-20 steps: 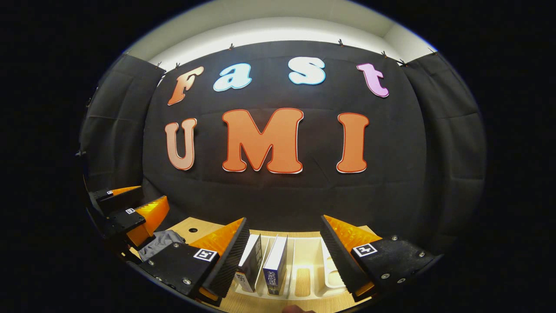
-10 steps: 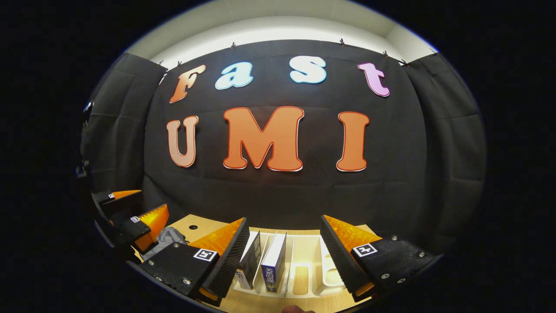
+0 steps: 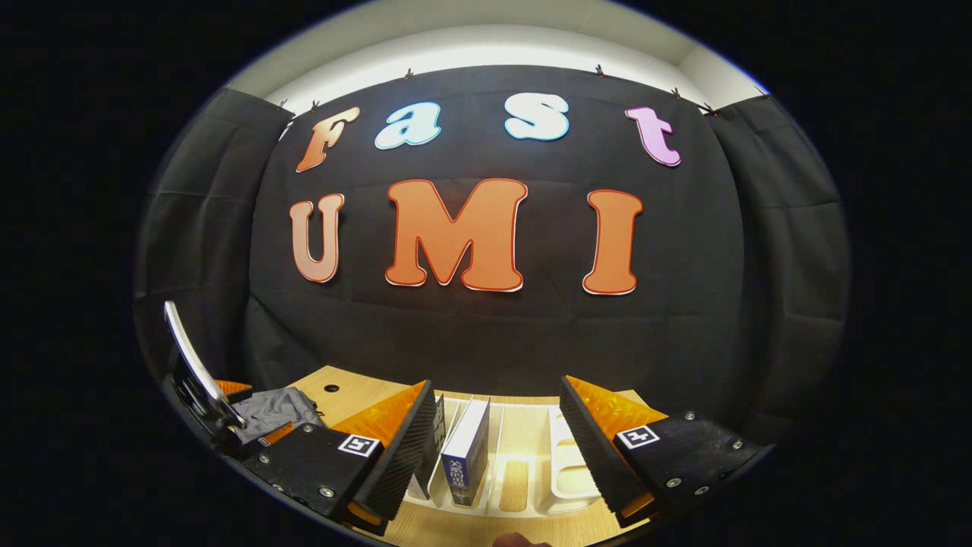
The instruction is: Open the schoolbag, grab two books from the bookshelf and put them into the schoolbag.
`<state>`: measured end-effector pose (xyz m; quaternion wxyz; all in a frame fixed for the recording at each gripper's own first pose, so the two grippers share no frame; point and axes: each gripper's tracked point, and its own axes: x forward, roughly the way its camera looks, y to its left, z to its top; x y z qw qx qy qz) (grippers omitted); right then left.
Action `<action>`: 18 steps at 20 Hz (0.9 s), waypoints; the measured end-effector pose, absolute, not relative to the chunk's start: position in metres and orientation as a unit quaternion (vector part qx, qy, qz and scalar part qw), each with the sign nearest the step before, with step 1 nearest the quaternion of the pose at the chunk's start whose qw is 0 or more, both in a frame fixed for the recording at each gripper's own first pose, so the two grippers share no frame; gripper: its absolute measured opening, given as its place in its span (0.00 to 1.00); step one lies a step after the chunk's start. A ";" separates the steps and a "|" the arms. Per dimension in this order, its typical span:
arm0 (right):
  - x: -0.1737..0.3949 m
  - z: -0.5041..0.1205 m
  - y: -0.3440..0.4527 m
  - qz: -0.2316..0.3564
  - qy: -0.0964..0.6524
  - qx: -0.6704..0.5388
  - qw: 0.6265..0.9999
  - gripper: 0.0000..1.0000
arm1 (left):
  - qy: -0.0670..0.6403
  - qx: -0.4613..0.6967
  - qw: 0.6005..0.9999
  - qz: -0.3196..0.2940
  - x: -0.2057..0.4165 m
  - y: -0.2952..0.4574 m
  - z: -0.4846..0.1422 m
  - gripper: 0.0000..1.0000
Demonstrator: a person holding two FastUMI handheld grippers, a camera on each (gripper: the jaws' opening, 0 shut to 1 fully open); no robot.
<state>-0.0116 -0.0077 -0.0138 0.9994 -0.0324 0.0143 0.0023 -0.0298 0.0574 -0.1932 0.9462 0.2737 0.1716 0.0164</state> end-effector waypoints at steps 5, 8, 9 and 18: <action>-0.015 -0.022 -0.013 -0.007 0.024 -0.032 0.999 0.97 | 0.233 0.340 0.911 0.012 -0.048 0.080 -0.259 0.95; -0.015 -0.025 -0.017 -0.014 0.028 -0.033 0.999 0.97 | 0.272 0.372 0.888 0.011 -0.056 0.095 -0.294 0.95; -0.015 -0.027 -0.017 -0.016 0.030 -0.032 0.999 0.97 | 0.283 0.381 0.880 0.011 -0.057 0.100 -0.304 0.95; -0.012 -0.032 -0.015 -0.025 0.040 -0.038 0.998 0.97 | 0.287 0.480 0.826 0.064 -0.057 0.148 -0.336 0.92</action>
